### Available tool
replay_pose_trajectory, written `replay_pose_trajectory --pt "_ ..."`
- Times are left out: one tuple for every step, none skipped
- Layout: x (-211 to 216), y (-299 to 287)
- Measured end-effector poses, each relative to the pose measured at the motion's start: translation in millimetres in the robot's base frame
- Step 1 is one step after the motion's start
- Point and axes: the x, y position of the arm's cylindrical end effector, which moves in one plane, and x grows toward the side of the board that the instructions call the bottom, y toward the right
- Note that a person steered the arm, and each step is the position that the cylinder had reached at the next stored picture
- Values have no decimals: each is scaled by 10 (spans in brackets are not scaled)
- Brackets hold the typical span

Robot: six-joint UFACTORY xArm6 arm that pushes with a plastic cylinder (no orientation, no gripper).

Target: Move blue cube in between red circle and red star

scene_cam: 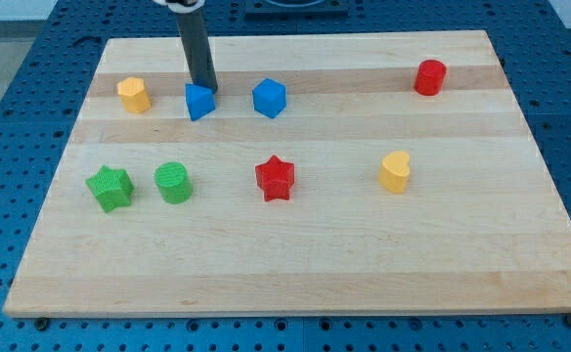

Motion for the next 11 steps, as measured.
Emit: replay_pose_trajectory --pt "195 153" --pt "208 658" --pt "193 1076" --pt "73 969" --pt "-126 1122" --pt "-53 1554" --pt "92 1741" --pt "-49 1377" --pt "69 1067" --pt "341 1043" --pt "362 1380"
